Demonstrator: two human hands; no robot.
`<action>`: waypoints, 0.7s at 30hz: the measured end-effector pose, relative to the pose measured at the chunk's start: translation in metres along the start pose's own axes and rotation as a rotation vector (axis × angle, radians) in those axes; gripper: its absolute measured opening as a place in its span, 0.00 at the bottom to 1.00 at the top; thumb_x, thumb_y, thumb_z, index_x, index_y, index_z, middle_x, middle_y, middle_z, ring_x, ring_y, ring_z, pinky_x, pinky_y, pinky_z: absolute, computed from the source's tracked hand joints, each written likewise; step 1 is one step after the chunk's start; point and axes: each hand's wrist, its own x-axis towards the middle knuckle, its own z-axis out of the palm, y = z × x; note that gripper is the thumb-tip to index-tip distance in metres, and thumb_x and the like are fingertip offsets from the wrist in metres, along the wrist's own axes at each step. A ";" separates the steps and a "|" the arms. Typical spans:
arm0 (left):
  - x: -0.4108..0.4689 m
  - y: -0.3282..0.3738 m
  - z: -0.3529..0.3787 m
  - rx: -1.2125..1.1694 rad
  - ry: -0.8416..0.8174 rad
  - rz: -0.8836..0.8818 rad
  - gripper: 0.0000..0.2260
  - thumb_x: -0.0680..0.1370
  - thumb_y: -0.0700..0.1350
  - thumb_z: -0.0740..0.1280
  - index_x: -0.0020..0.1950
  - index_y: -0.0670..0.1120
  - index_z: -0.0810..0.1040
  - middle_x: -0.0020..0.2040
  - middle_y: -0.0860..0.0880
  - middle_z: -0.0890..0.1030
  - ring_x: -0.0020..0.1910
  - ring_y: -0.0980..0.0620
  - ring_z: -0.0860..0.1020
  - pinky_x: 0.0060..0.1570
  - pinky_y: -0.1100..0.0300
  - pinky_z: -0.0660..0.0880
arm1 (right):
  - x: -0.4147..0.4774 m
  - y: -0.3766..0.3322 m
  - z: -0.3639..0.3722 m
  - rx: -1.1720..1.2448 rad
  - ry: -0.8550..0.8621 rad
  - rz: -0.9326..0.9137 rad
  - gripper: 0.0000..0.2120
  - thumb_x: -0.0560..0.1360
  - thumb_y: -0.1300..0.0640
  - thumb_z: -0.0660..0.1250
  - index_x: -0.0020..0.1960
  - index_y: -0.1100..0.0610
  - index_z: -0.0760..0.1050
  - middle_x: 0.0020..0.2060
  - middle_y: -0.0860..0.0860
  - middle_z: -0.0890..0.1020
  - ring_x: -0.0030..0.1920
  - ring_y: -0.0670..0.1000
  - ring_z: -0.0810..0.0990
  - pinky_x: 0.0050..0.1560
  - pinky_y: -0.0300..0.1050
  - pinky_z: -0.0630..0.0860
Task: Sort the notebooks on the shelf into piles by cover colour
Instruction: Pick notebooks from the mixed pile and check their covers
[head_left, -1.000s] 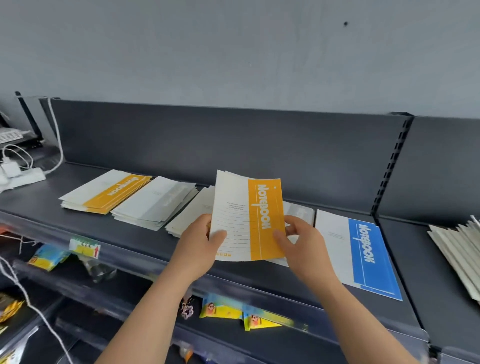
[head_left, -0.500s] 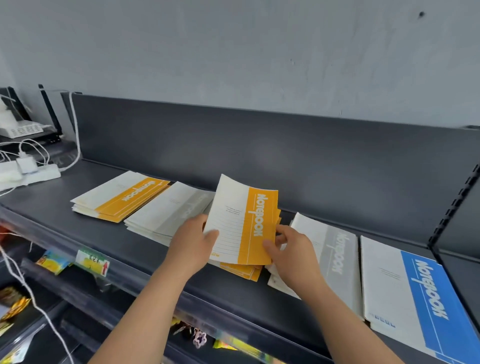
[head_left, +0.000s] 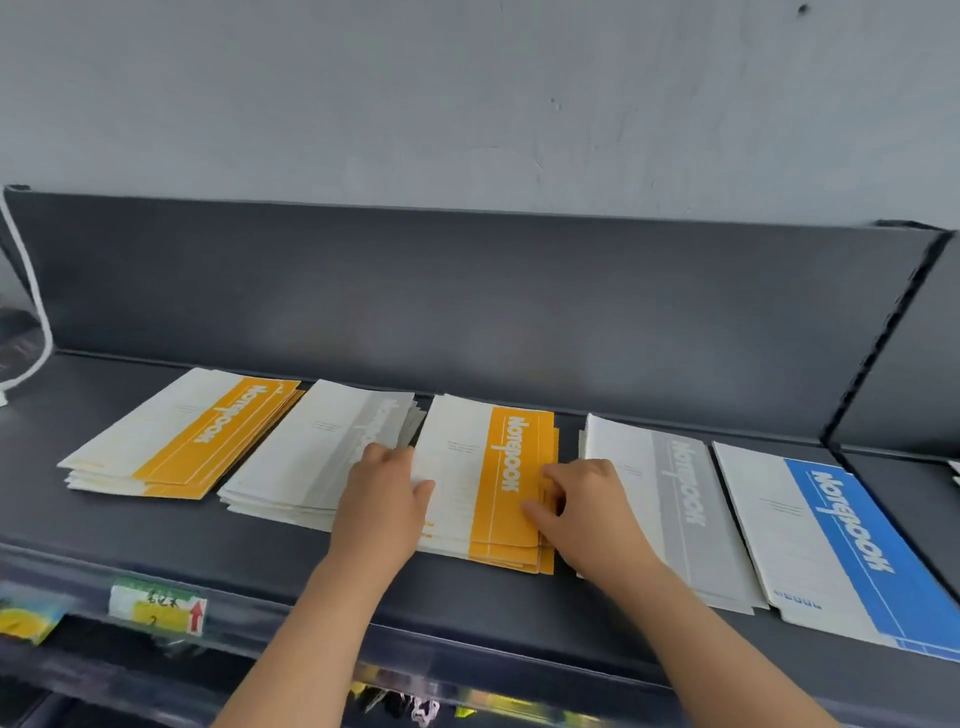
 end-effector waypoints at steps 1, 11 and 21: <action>0.000 0.000 -0.002 0.021 0.004 0.021 0.15 0.80 0.50 0.61 0.65 0.47 0.73 0.61 0.48 0.73 0.57 0.51 0.74 0.56 0.60 0.73 | -0.003 0.000 -0.002 -0.006 0.035 -0.004 0.16 0.76 0.45 0.63 0.60 0.51 0.75 0.54 0.48 0.78 0.61 0.51 0.69 0.62 0.42 0.66; -0.013 0.052 -0.013 -0.154 0.028 0.292 0.18 0.81 0.51 0.59 0.70 0.49 0.70 0.67 0.52 0.73 0.65 0.53 0.70 0.61 0.59 0.69 | -0.046 0.023 -0.036 -0.091 0.328 0.065 0.20 0.79 0.48 0.59 0.68 0.52 0.70 0.68 0.47 0.71 0.72 0.47 0.62 0.74 0.44 0.46; -0.039 0.137 0.027 -0.285 -0.052 0.483 0.16 0.80 0.50 0.61 0.67 0.48 0.74 0.63 0.51 0.77 0.61 0.53 0.73 0.59 0.60 0.71 | -0.104 0.097 -0.085 -0.153 0.444 0.219 0.17 0.78 0.52 0.62 0.65 0.56 0.74 0.63 0.49 0.77 0.70 0.49 0.67 0.74 0.48 0.48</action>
